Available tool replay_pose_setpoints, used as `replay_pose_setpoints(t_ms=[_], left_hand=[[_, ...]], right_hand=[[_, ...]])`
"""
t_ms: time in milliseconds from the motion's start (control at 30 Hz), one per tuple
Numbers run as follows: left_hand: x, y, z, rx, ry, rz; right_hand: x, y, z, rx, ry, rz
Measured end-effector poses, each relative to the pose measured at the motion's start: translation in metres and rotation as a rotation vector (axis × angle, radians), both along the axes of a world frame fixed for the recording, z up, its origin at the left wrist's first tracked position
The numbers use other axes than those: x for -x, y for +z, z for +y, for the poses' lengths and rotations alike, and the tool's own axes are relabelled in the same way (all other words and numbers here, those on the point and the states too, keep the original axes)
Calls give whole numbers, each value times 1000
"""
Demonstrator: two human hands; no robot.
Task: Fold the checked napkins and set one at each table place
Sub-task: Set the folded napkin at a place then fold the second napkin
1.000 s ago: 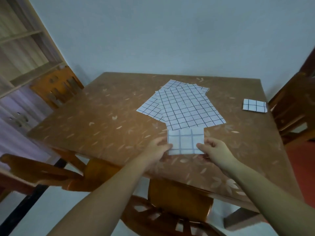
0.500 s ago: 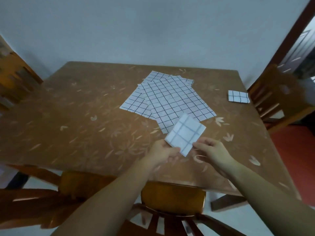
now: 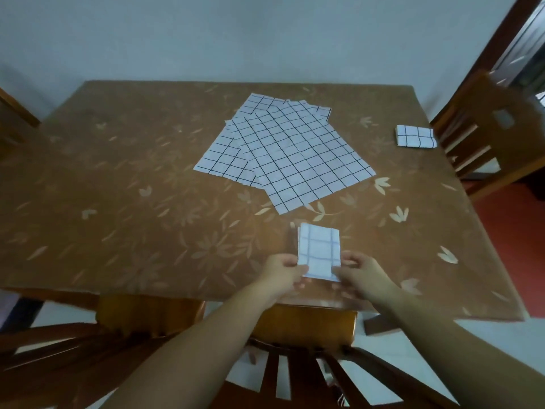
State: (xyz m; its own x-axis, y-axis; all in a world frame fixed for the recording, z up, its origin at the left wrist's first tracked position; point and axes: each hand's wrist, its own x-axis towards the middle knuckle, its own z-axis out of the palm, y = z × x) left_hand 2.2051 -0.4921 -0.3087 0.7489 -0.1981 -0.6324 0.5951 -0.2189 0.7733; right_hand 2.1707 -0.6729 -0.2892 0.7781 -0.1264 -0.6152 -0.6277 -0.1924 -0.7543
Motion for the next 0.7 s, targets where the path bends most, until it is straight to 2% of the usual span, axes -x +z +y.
replay_pose_setpoints(t_ms=[67, 200, 400, 700], left_hand=[[4, -14, -5, -49, -6, 43], [10, -31, -11, -139, -51, 42], [11, -39, -9, -267, -72, -70], [12, -37, -4, -382, -159, -126]], right_hand=[[4, -16, -3, 6, -28, 59], [4, -35, -7, 90, -56, 58], [3, -42, -7, 174, -37, 41], [2, -52, -3, 190, -14, 66]])
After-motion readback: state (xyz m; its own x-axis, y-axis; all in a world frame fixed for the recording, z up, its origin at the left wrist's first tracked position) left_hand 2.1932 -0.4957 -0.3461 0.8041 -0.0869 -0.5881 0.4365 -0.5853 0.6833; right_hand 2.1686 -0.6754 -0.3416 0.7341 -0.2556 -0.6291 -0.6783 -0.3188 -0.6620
